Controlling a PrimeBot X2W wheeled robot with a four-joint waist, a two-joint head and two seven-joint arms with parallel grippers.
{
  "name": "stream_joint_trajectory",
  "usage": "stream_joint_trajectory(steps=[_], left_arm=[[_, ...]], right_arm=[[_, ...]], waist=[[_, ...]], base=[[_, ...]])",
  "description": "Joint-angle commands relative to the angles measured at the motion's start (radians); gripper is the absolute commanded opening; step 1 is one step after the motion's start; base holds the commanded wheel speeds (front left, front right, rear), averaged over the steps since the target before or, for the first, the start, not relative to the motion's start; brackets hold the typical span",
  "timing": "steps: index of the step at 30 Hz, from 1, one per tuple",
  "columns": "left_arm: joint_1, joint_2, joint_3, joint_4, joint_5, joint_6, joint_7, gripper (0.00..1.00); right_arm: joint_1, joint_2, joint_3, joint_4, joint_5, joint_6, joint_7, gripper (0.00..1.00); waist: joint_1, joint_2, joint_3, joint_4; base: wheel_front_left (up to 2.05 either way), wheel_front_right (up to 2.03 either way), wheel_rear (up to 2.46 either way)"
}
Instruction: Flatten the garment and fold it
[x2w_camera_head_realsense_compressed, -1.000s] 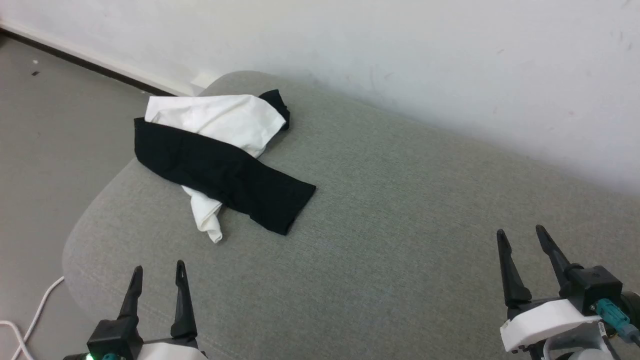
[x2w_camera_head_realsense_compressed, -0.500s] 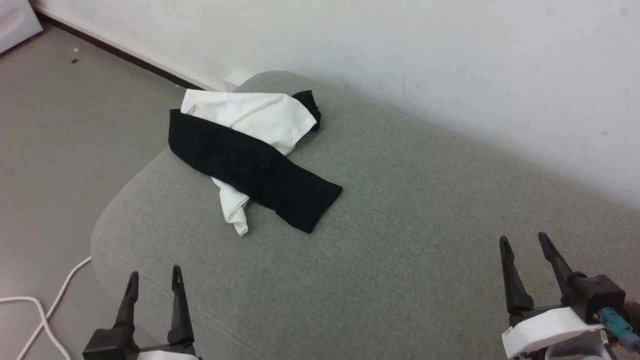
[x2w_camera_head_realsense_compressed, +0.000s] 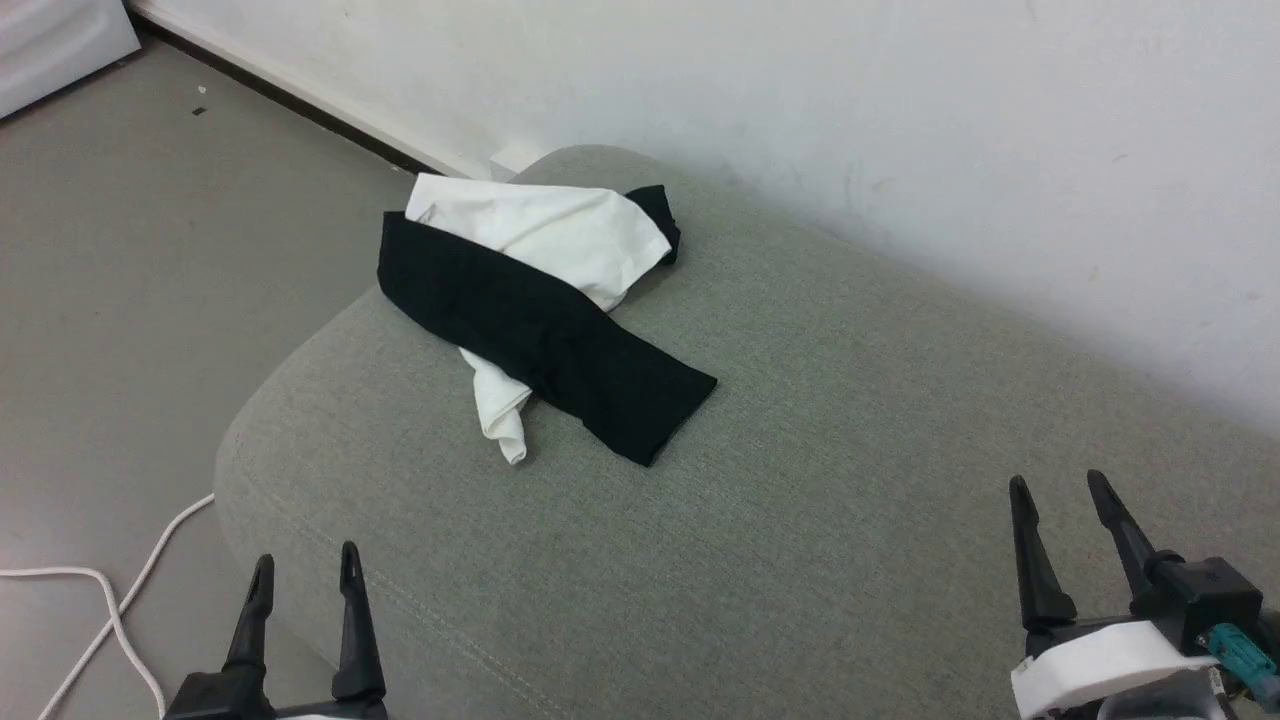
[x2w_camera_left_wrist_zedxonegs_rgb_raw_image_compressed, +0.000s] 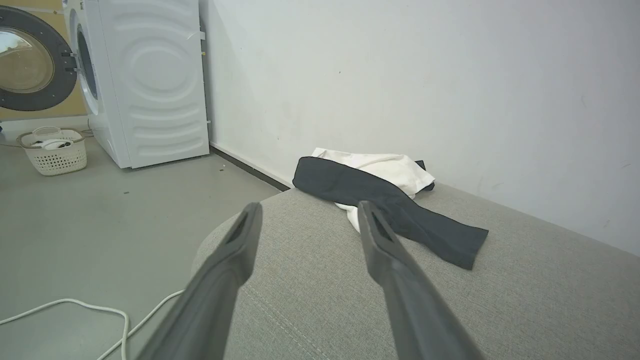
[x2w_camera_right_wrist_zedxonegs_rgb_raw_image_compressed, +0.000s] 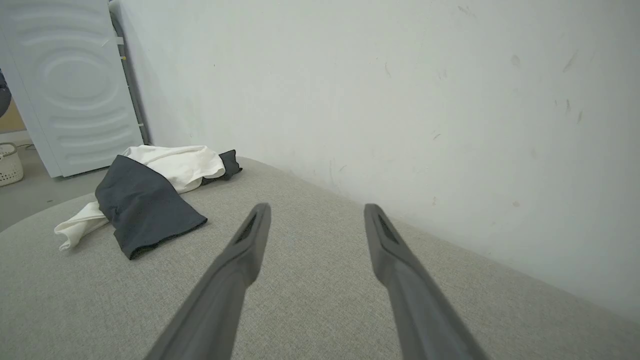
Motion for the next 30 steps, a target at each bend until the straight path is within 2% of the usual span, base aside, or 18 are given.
stream_joint_trajectory(steps=[1,9,15,19,23,26,30], left_arm=[[0.010,0.003,0.003,-0.003,-0.006,-0.008,-0.005,1.00],[0.004,0.001,0.006,-0.016,-0.031,-0.011,-0.005,1.00],[-0.083,0.001,0.020,-0.131,-0.184,-0.028,0.020,1.00],[-0.226,0.055,0.019,-0.205,-0.215,-0.049,0.140,1.00],[-0.425,0.127,0.040,-0.239,-0.229,-0.052,0.254,1.00],[-0.578,0.197,0.047,-0.203,-0.226,-0.060,0.346,1.00],[-0.759,0.275,0.053,-0.086,-0.248,-0.086,0.450,1.00]], right_arm=[[0.004,0.003,0.000,0.003,0.003,-0.001,-0.005,1.00],[0.001,0.003,0.006,-0.001,-0.005,-0.001,-0.005,1.00],[0.005,0.003,-0.009,-0.038,-0.015,-0.001,0.005,1.00],[-0.004,0.003,-0.015,-0.094,-0.034,-0.001,0.033,1.00],[-0.021,0.003,-0.012,-0.162,-0.062,-0.001,0.067,1.00],[-0.029,0.003,-0.011,-0.211,-0.086,-0.001,0.095,1.00],[-0.033,0.003,-0.005,-0.262,-0.110,-0.001,0.129,1.00]], waist=[[0.0001,0.0000,0.001,-0.003],[0.0001,0.0000,0.002,-0.017],[0.0001,0.0000,0.024,-0.017],[0.0001,0.0000,0.068,-0.022],[0.0001,0.0000,0.130,-0.044],[0.0001,0.0000,0.173,-0.063],[0.0001,0.0000,0.222,-0.099]], base=[[0.00,0.00,0.00],[0.00,0.00,0.00],[0.00,0.00,0.00],[0.00,0.00,0.00],[0.00,0.00,0.00],[0.00,0.00,0.00],[0.00,0.00,0.00]])
